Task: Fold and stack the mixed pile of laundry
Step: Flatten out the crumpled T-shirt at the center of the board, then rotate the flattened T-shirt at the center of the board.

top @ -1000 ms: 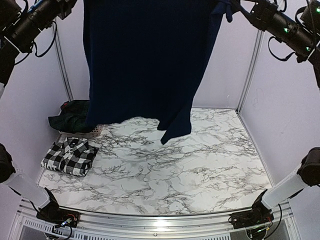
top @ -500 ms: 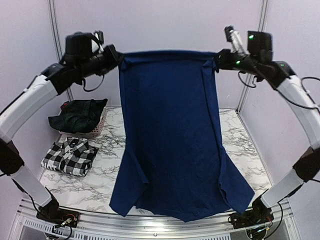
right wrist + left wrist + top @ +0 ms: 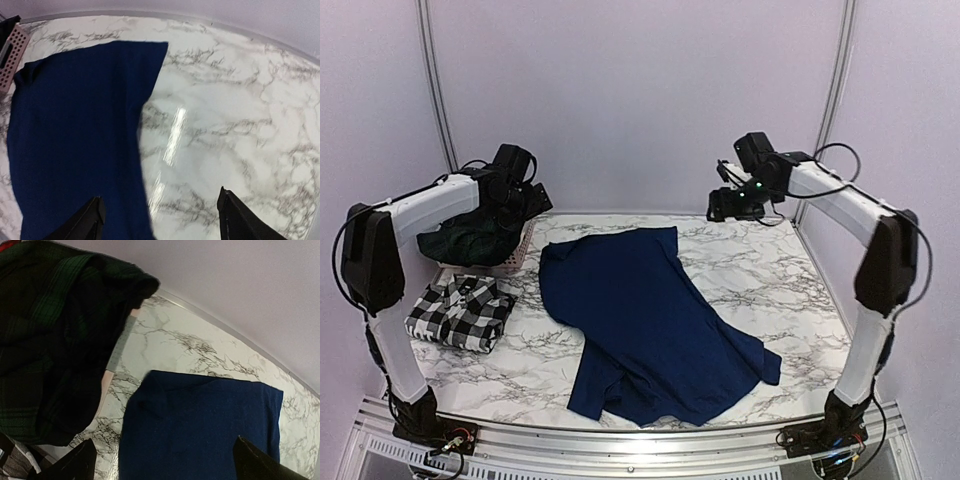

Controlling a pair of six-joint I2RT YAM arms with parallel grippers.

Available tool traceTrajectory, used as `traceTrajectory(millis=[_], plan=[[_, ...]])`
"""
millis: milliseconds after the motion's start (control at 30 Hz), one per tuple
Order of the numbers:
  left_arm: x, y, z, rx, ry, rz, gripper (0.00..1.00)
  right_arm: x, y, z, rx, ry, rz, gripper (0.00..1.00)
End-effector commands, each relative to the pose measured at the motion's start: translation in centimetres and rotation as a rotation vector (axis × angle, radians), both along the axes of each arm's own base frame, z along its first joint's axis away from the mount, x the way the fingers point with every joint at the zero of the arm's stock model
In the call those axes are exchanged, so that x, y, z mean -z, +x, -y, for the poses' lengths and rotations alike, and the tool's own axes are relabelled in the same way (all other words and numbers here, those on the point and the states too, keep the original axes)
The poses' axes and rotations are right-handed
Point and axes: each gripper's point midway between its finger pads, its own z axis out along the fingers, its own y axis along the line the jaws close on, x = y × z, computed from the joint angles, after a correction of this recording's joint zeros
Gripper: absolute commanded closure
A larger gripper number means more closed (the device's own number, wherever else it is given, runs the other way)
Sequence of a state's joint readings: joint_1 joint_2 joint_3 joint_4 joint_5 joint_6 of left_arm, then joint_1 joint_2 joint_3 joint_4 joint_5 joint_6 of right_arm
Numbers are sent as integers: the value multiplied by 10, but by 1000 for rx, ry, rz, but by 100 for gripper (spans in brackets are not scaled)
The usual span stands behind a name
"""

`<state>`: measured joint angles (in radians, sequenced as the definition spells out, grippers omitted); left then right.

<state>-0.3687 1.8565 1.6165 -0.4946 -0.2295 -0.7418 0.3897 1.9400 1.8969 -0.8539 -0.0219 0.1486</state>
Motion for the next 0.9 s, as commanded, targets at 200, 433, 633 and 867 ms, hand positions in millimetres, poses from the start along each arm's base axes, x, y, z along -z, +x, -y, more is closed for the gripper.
traceTrajectory(millis=[200, 433, 633, 867], plan=[[21, -40, 107, 503, 170, -63, 1, 31, -167, -43, -87, 278, -218, 40], [75, -64, 149, 643, 190, -170, 1, 92, -212, -16, 58, 318, -348, 44], [122, -68, 138, 606, 236, -277, 1, 141, -212, -3, 128, 264, -431, 45], [129, -78, 128, 572, 234, -308, 1, 183, -182, 50, 278, 178, -449, 49]])
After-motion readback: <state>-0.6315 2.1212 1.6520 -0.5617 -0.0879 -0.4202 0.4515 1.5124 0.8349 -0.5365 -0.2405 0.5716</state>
